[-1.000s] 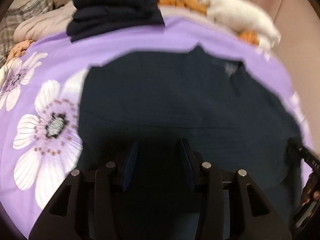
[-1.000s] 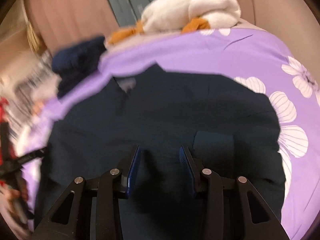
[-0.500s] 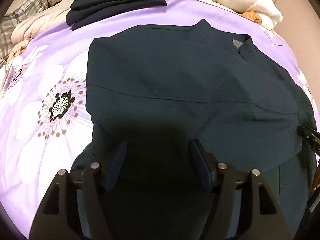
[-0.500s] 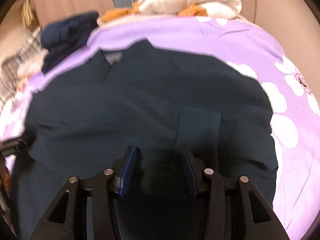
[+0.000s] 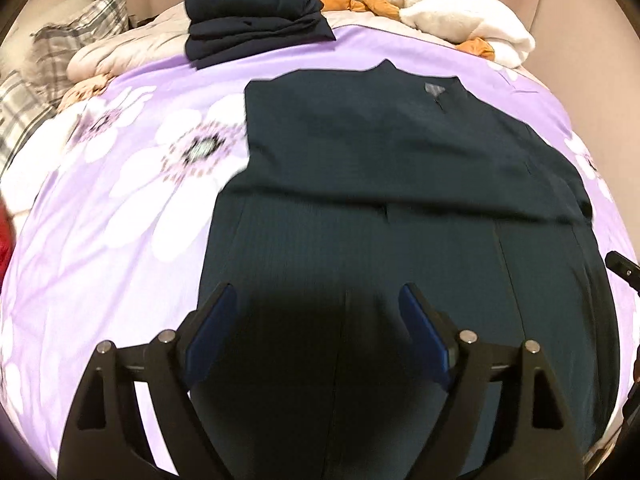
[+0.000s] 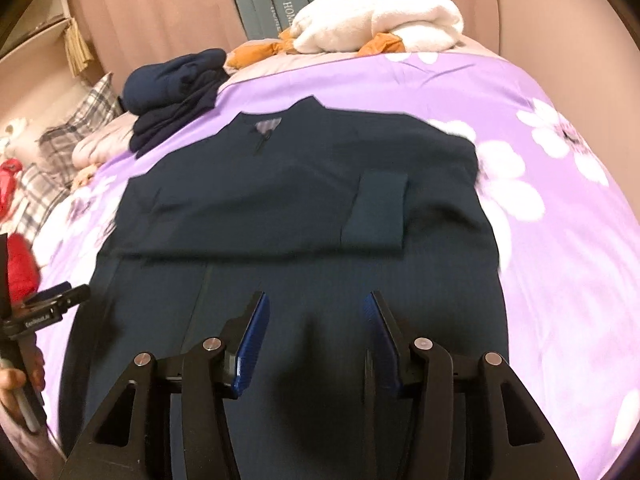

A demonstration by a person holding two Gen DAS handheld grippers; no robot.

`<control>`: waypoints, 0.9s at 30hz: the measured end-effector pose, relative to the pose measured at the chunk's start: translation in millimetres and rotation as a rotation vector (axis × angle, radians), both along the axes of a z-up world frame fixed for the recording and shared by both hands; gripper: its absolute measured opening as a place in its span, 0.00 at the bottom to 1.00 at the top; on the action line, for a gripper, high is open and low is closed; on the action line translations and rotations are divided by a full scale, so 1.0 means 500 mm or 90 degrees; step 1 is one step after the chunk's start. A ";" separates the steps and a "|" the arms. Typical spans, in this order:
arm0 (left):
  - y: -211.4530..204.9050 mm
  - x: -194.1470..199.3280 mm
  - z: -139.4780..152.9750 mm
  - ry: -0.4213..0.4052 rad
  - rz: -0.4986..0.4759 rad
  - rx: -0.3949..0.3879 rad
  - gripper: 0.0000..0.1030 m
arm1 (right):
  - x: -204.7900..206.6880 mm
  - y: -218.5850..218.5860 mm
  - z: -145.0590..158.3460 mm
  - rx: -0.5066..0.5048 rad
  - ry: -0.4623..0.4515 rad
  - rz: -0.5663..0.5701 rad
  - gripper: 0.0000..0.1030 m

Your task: Fold large clothes

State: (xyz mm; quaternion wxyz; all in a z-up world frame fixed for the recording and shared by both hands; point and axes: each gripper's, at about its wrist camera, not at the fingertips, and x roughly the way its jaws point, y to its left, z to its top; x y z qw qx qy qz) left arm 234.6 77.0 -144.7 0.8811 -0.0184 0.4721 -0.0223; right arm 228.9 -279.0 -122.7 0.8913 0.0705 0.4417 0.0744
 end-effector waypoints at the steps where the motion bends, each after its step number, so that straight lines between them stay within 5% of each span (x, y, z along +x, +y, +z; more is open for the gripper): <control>1: -0.001 -0.027 0.001 0.000 0.003 0.006 0.81 | -0.024 0.001 -0.004 0.004 0.005 0.003 0.49; 6: -0.010 -0.132 0.007 -0.008 0.007 0.021 0.84 | -0.082 0.014 -0.015 0.013 0.015 0.011 0.65; 18: -0.008 -0.234 -0.025 0.007 0.018 0.035 0.88 | -0.163 0.039 -0.070 0.086 0.057 -0.024 0.66; 27: -0.014 -0.248 -0.094 0.069 0.023 0.055 0.88 | -0.181 0.097 -0.092 -0.050 0.075 -0.014 0.66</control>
